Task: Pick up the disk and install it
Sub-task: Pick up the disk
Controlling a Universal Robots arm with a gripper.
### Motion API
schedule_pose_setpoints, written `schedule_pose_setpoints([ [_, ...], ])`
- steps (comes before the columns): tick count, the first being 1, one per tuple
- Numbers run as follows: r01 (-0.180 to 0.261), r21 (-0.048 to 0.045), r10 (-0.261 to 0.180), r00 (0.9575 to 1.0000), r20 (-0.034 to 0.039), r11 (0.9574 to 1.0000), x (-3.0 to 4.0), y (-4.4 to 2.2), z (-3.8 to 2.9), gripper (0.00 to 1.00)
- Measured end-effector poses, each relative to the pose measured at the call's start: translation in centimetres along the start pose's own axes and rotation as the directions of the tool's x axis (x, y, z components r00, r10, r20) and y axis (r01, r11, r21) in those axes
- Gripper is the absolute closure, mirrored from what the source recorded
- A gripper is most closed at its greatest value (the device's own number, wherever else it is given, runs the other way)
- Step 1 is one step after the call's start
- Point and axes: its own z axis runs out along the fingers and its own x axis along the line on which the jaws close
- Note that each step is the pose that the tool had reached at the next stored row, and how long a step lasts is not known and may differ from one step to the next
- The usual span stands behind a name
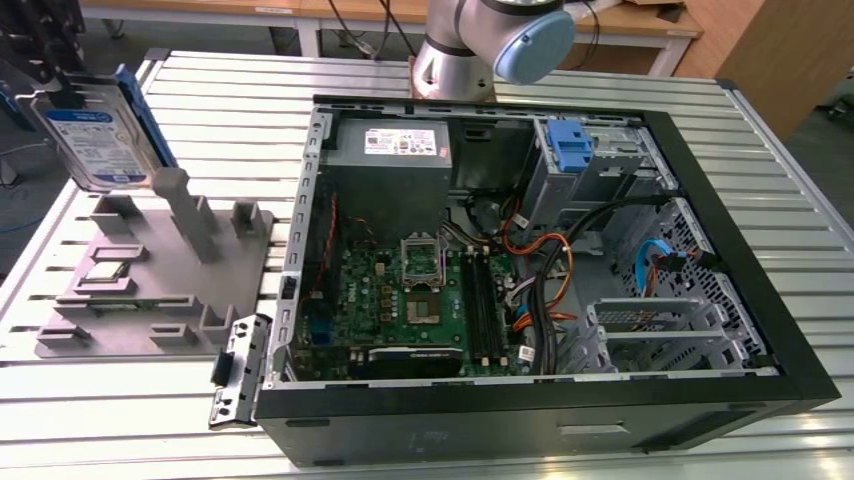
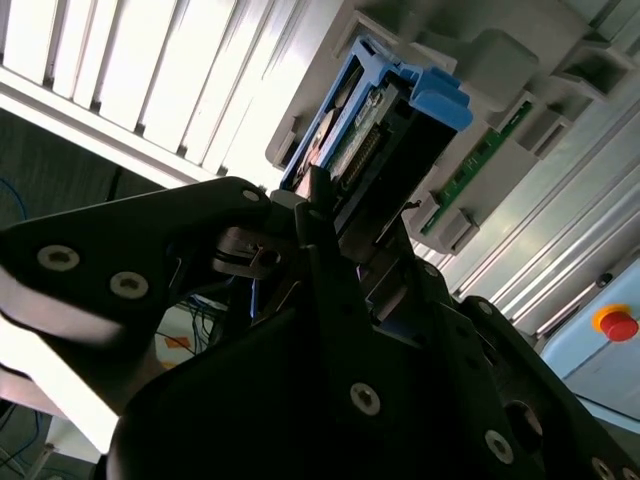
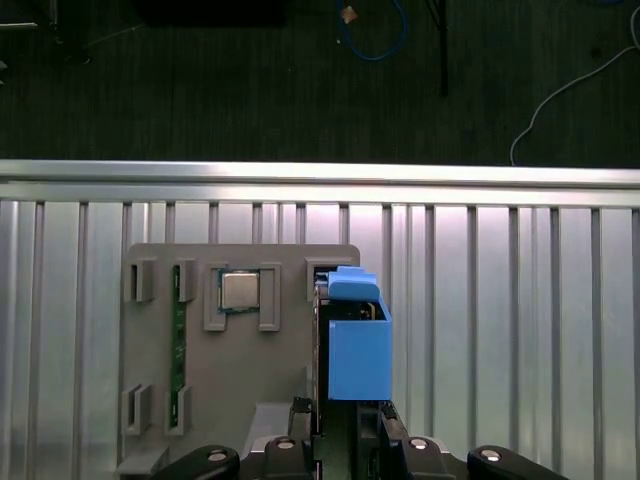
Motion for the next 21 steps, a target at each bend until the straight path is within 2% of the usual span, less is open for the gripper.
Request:
schedule_pose_setpoints([
  [11, 0.0, 0.0001, 0.0, 1.0, 0.0001, 1.0, -0.01, 0.0, -0.36, 0.65],
  [16, 0.0, 0.0001, 0.0, 1.0, 0.0001, 1.0, -0.03, 0.02, -0.99, 0.65],
  [21, 0.0, 0.0001, 0.0, 1.0, 0.0001, 1.0, -0.07, 0.04, -1.95, 0.65],
])
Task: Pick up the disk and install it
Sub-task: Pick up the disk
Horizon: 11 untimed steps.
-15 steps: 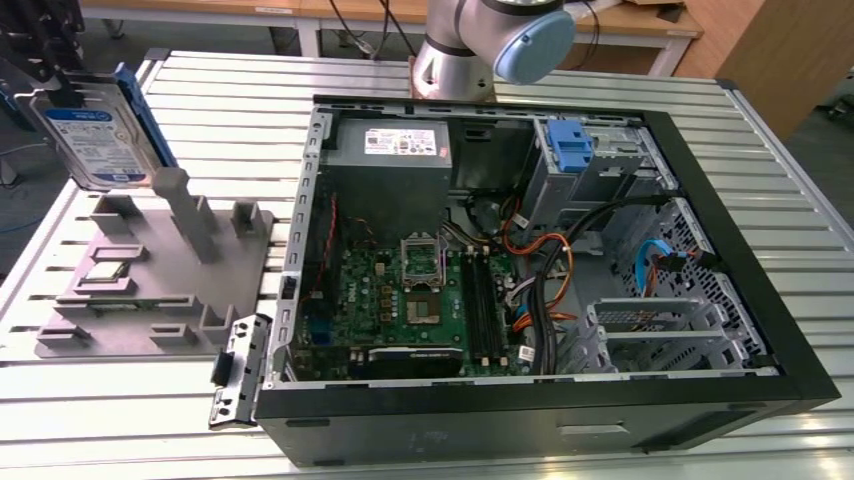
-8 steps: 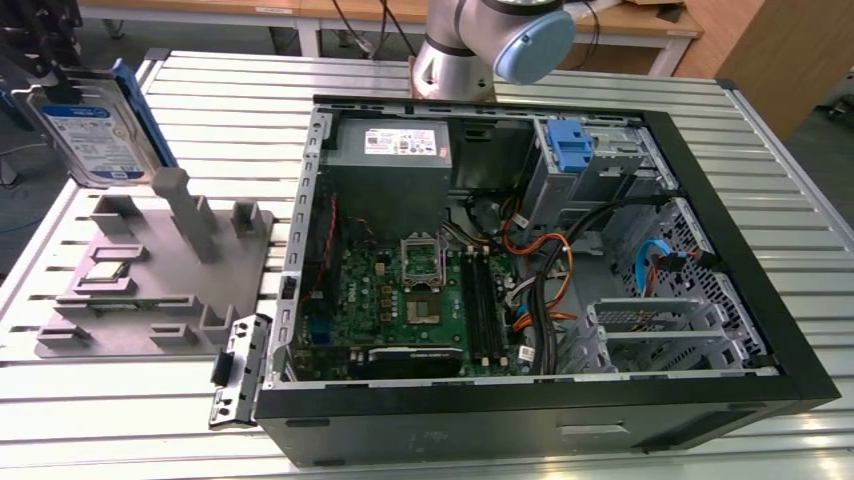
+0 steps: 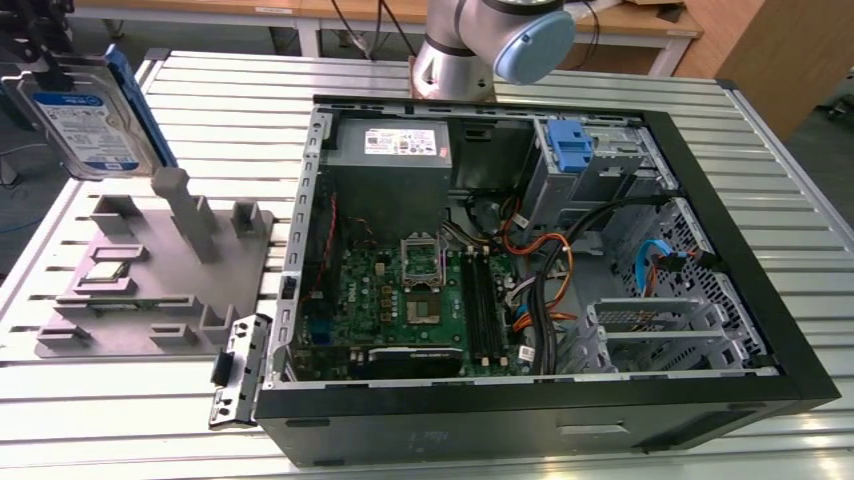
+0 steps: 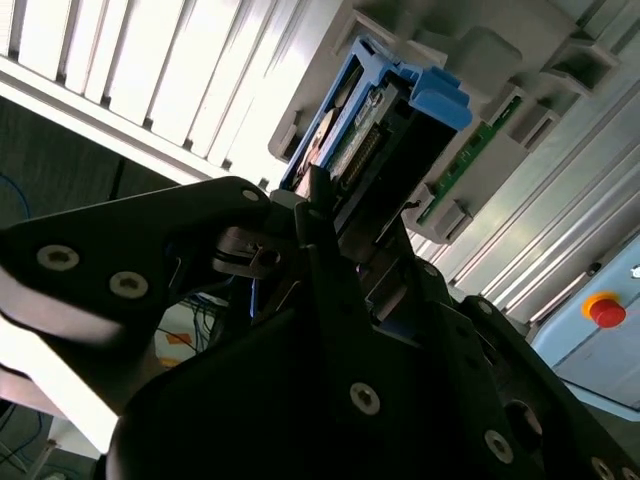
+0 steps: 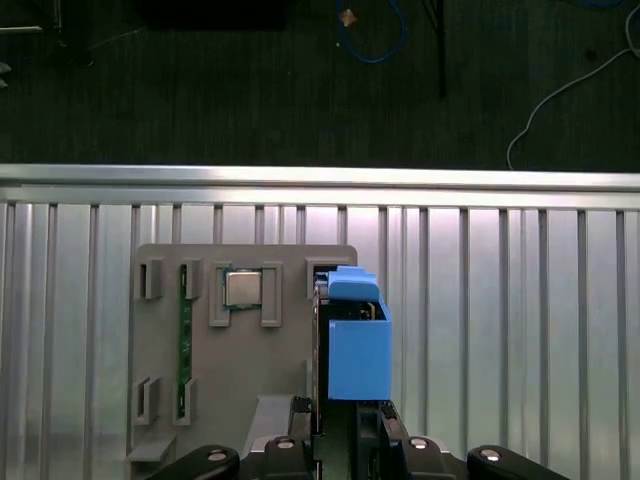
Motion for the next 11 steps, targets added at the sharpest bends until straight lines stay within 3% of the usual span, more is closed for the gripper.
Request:
schedule_pose_setpoints([
  [11, 0.0, 0.0, 0.0, 1.0, 0.0, 1.0, -0.01, 0.01, -0.35, 0.65],
])
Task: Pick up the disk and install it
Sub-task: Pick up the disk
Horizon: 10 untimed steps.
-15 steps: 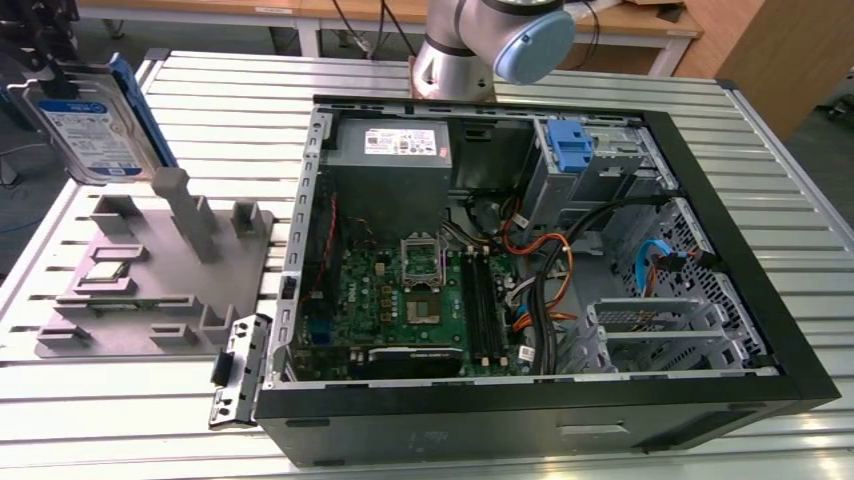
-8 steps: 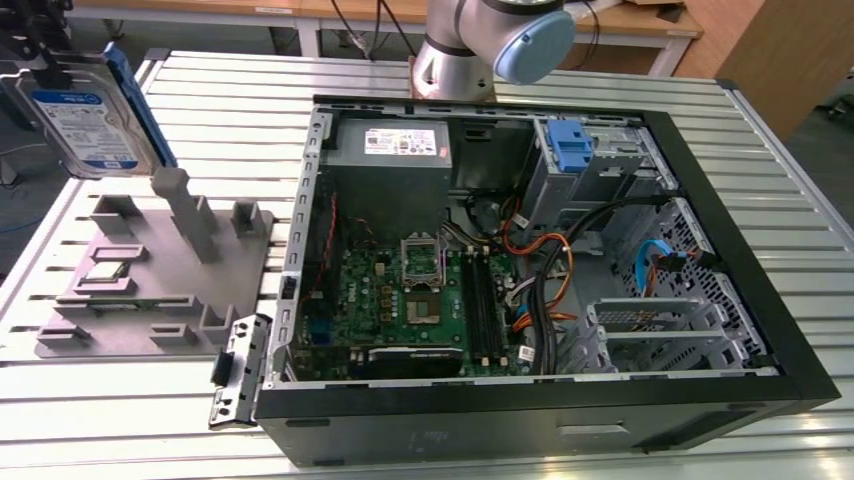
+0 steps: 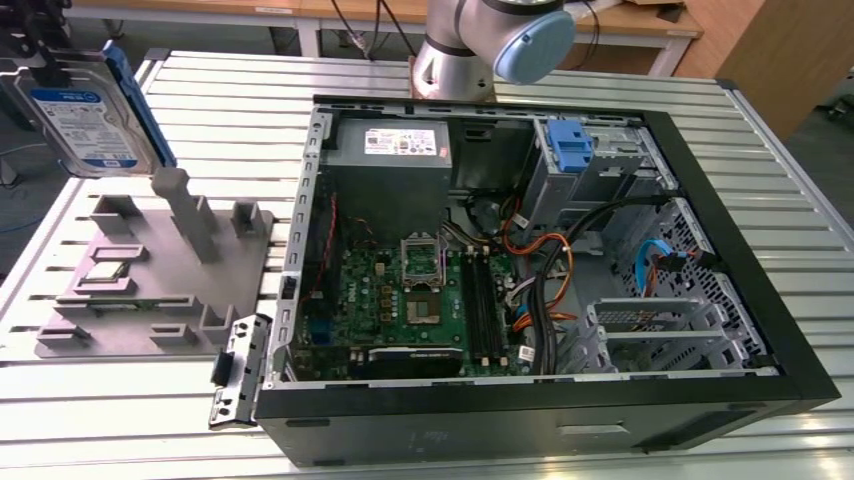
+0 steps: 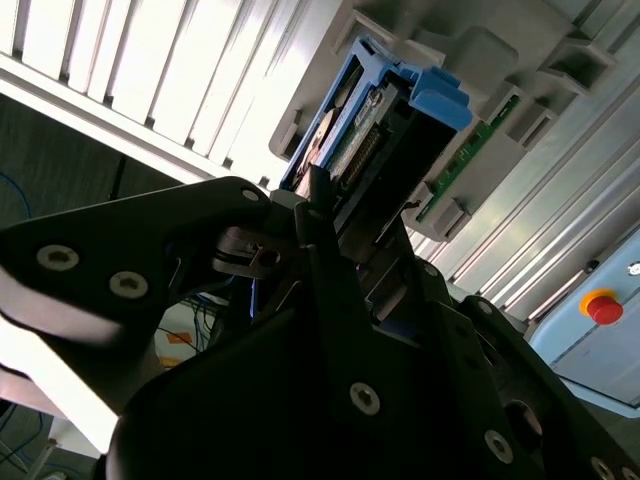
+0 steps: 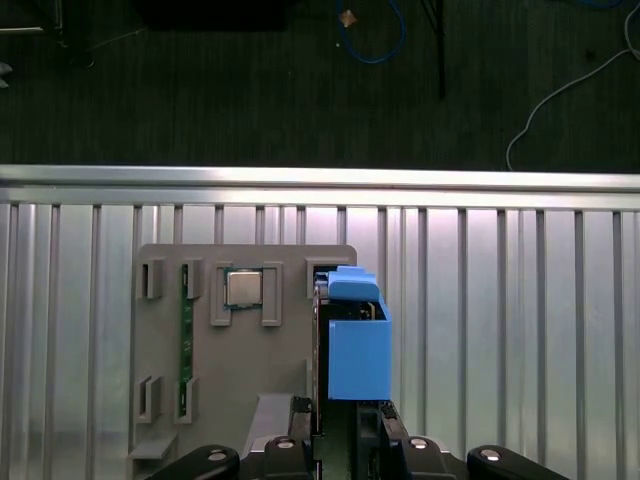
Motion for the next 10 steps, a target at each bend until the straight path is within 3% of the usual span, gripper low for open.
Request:
schedule_pose_setpoints([
  [10, 0.0, 0.0, 0.0, 1.0, 0.0, 1.0, 0.0, 0.0, -0.06, 0.65],
])
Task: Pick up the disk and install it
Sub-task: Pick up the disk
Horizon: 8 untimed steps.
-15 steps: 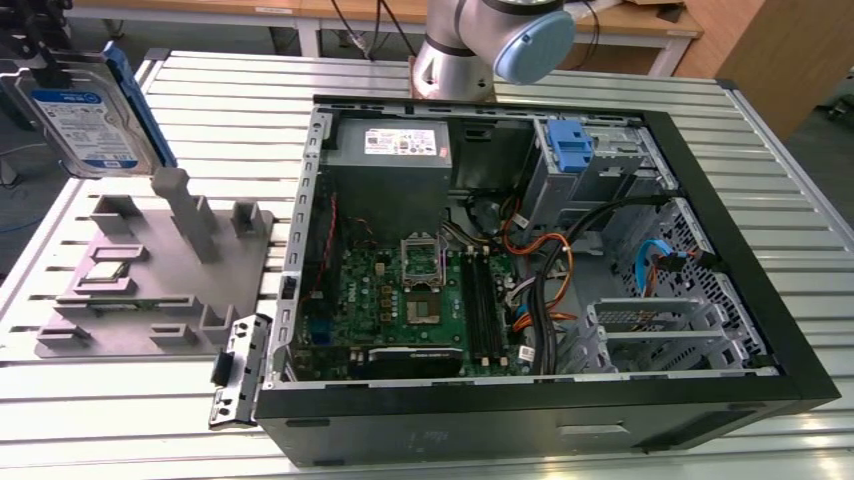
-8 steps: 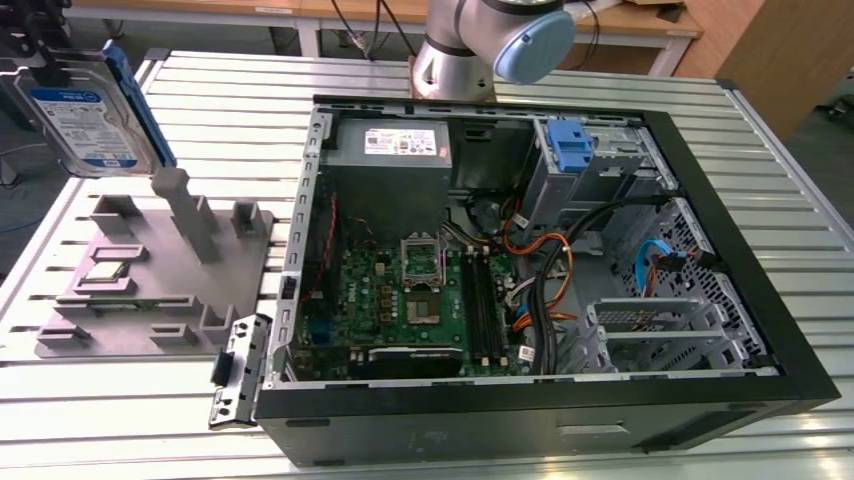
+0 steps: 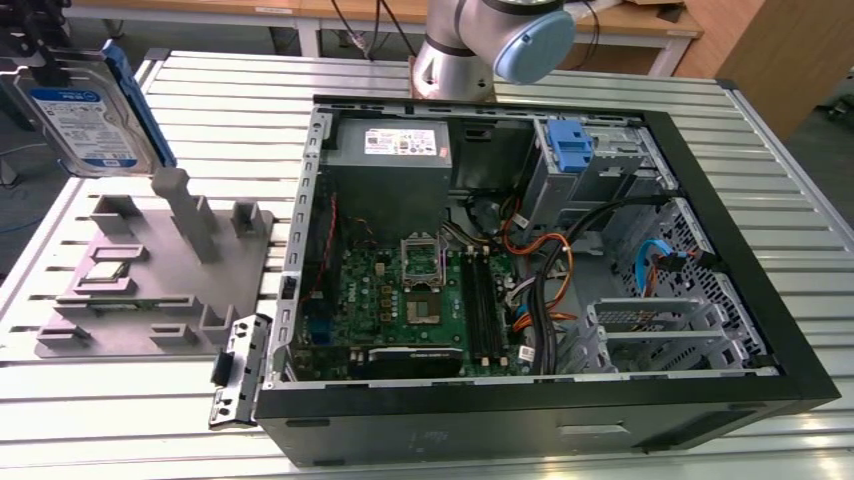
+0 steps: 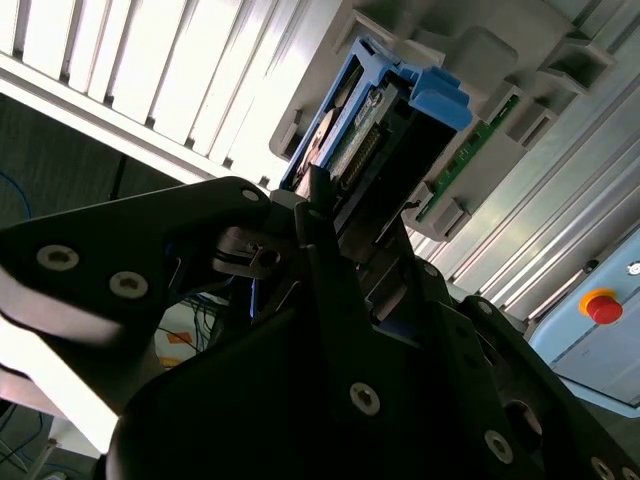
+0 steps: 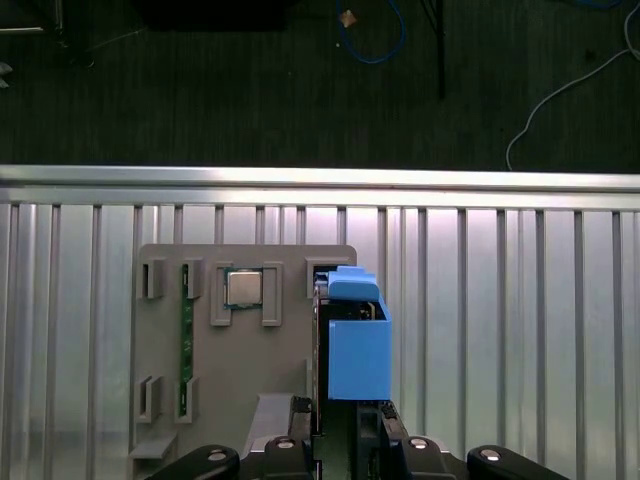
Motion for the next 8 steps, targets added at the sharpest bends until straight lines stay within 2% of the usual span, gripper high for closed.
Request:
schedule_pose_setpoints([
  [8, 0.0, -0.0002, 0.0, 1.0, -0.0001, 1.0, 0.0, 0.01, -0.12, 0.65],
])
